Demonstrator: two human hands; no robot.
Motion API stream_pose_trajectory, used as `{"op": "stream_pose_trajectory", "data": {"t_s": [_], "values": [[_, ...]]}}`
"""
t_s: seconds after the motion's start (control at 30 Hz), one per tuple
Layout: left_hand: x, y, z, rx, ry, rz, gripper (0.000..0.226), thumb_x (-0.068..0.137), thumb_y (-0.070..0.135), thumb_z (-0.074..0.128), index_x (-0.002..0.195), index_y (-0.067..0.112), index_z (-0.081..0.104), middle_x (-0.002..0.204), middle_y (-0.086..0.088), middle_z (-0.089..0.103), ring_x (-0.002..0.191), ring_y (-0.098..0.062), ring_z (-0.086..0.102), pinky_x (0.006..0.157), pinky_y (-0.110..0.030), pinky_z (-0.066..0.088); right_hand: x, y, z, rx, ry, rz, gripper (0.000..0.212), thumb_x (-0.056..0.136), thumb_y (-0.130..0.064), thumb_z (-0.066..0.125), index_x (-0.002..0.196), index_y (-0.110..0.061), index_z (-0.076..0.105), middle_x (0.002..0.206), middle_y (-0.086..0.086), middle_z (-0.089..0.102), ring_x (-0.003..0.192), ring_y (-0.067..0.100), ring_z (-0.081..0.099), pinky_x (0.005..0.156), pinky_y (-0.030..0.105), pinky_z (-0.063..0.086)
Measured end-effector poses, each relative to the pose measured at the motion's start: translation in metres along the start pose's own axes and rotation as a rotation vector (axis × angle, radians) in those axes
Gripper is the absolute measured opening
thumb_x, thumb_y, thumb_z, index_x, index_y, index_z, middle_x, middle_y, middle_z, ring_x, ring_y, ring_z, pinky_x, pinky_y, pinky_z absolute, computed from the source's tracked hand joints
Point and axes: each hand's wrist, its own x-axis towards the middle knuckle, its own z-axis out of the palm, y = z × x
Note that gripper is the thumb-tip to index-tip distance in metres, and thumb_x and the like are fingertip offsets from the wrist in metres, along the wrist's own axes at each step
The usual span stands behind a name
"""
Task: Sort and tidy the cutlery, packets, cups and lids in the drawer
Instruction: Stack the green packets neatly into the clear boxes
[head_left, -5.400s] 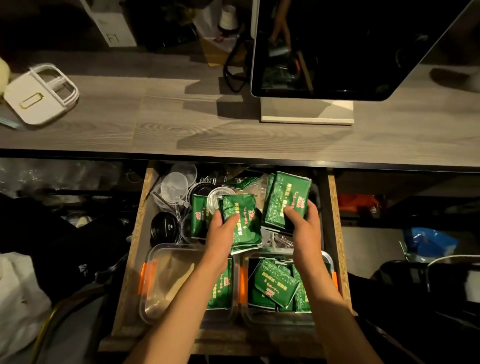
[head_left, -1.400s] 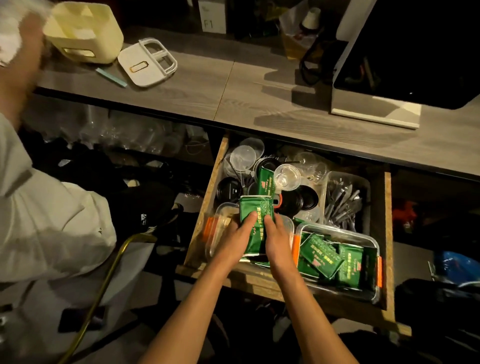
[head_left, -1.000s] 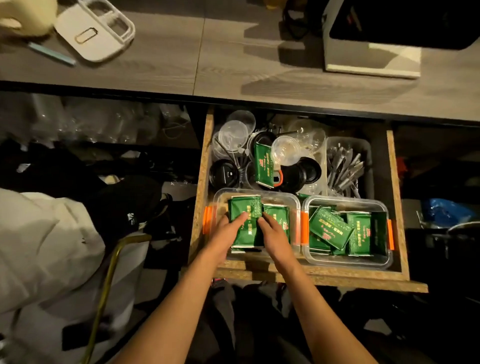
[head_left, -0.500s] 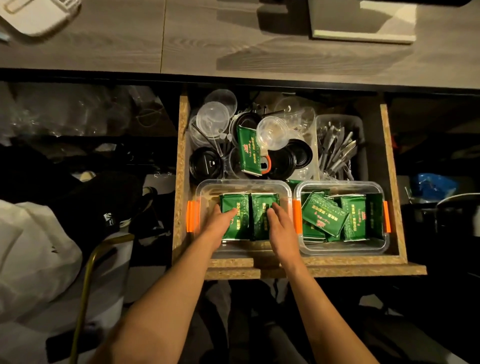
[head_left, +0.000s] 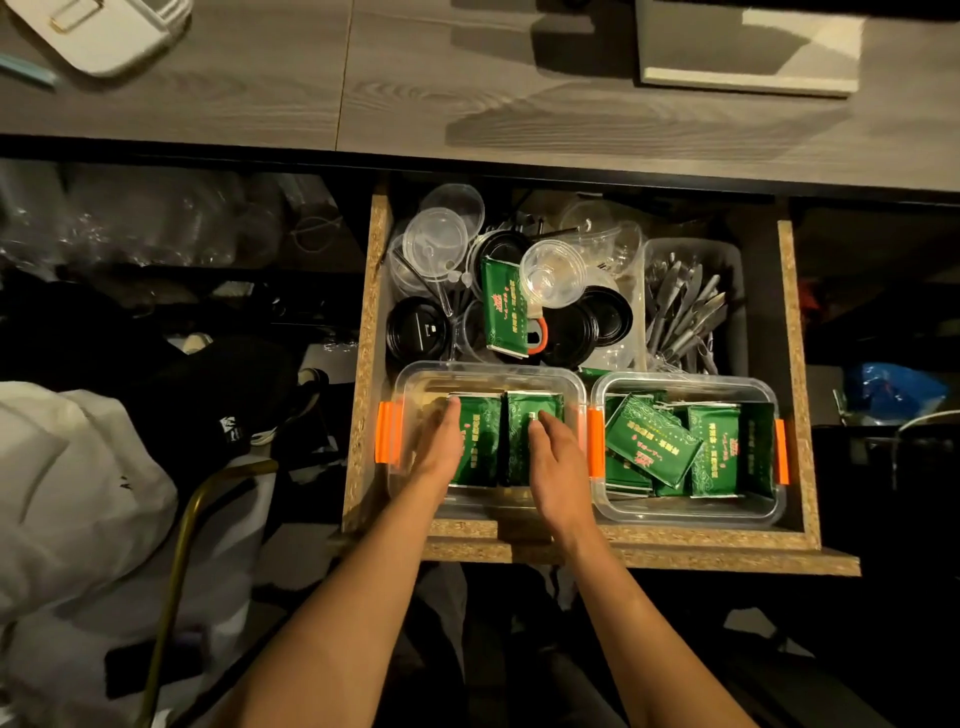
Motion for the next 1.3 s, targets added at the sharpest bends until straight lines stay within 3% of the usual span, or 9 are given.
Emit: {"op": "stream_pose_trajectory", "data": {"t_s": [0.2, 0.33, 0.53, 0.7, 0.87, 0.97, 1.07, 1.2, 1.3], "values": [[-0.008, 0.002, -0.003, -0.126, -0.096, -0.105, 0.079, 0.095, 0.07, 0.034, 0.158, 0.024, 0.019, 0.165, -0.009, 0.018, 0.15, -0.031, 0.02, 0.122, -0.052, 0.018, 0.002, 0.0, 0.0, 0.008, -0.062, 0.029, 0.043, 0.106, -0.029, 0.037, 0.141, -0.007, 0.049, 0.145, 0.009, 0.05, 0.127, 0.012, 0.043, 0.105, 0.023, 0.027], [-0.011, 0.002, -0.006, -0.042, -0.071, -0.054, 0.096, 0.08, 0.085, 0.028, 0.155, 0.026, 0.029, 0.163, -0.008, 0.025, 0.148, -0.032, 0.025, 0.121, -0.057, 0.018, 0.001, -0.004, -0.002, 0.066, -0.033, 0.035, 0.044, 0.106, -0.03, 0.037, 0.143, -0.01, 0.046, 0.148, 0.006, 0.047, 0.136, 0.016, 0.04, 0.109, 0.024, 0.026], [-0.051, 0.019, -0.006, 0.015, -0.015, 0.118, 0.072, 0.1, 0.066, 0.024, 0.157, 0.023, 0.023, 0.163, -0.004, 0.025, 0.148, -0.026, 0.027, 0.12, -0.047, 0.019, -0.008, -0.017, -0.011, 0.154, 0.003, -0.029, 0.041, 0.106, -0.029, 0.036, 0.142, -0.012, 0.049, 0.149, 0.002, 0.046, 0.125, -0.002, 0.032, 0.104, 0.016, 0.02], [-0.09, 0.042, 0.014, -0.172, -0.076, 0.383, 0.062, 0.092, 0.074, 0.035, 0.134, 0.032, 0.051, 0.129, 0.011, 0.05, 0.123, -0.009, 0.048, 0.11, -0.039, 0.037, -0.015, -0.025, -0.032, 0.328, 0.062, -0.082, 0.047, 0.104, -0.046, 0.032, 0.141, -0.024, 0.051, 0.146, -0.006, 0.05, 0.135, 0.004, 0.042, 0.115, 0.03, 0.03], [-0.11, 0.053, 0.054, -0.246, -0.19, 0.413, 0.037, 0.106, 0.038, 0.039, 0.137, 0.021, 0.05, 0.132, 0.001, 0.057, 0.12, -0.012, 0.056, 0.1, -0.032, 0.044, -0.016, -0.023, -0.074, 0.453, 0.195, -0.066, 0.042, 0.097, -0.048, 0.036, 0.124, -0.03, 0.062, 0.127, -0.008, 0.063, 0.121, 0.007, 0.056, 0.109, 0.037, 0.042], [-0.121, 0.056, 0.084, -0.235, -0.277, 0.375, 0.029, 0.107, 0.033, 0.037, 0.126, 0.018, 0.052, 0.124, -0.001, 0.058, 0.12, -0.017, 0.058, 0.102, -0.033, 0.045, -0.012, -0.006, -0.107, 0.435, 0.287, -0.049, 0.034, 0.104, -0.034, 0.038, 0.122, -0.023, 0.065, 0.12, -0.008, 0.065, 0.117, 0.009, 0.058, 0.105, 0.033, 0.044], [-0.119, 0.05, 0.114, -0.187, -0.339, 0.266, 0.039, 0.107, 0.032, 0.036, 0.135, 0.009, 0.051, 0.138, -0.011, 0.055, 0.134, -0.026, 0.05, 0.107, -0.034, 0.039, 0.003, 0.022, -0.136, 0.364, 0.341, 0.04, 0.033, 0.105, -0.026, 0.039, 0.12, -0.014, 0.066, 0.116, -0.005, 0.066, 0.118, 0.013, 0.057, 0.094, 0.021, 0.043], [-0.116, 0.038, 0.146, -0.12, -0.378, 0.107, 0.058, 0.106, 0.043, 0.037, 0.152, 0.009, 0.034, 0.158, -0.01, 0.036, 0.144, -0.023, 0.037, 0.112, -0.03, 0.03, 0.029, 0.054, -0.162, 0.172, 0.192, 0.095, 0.037, 0.102, -0.019, 0.046, 0.138, -0.011, 0.054, 0.14, 0.005, 0.055, 0.13, 0.017, 0.048, 0.1, 0.021, 0.033], [-0.115, 0.034, 0.164, -0.178, -0.283, -0.045, 0.067, 0.103, 0.053, 0.037, 0.156, 0.015, 0.025, 0.162, -0.009, 0.026, 0.148, -0.026, 0.028, 0.118, -0.037, 0.024, 0.048, 0.067, -0.165, 0.018, 0.034, 0.053, 0.049, 0.098, -0.018, 0.056, 0.145, -0.011, 0.045, 0.147, 0.006, 0.048, 0.137, 0.02, 0.042, 0.106, 0.023, 0.03]]}}
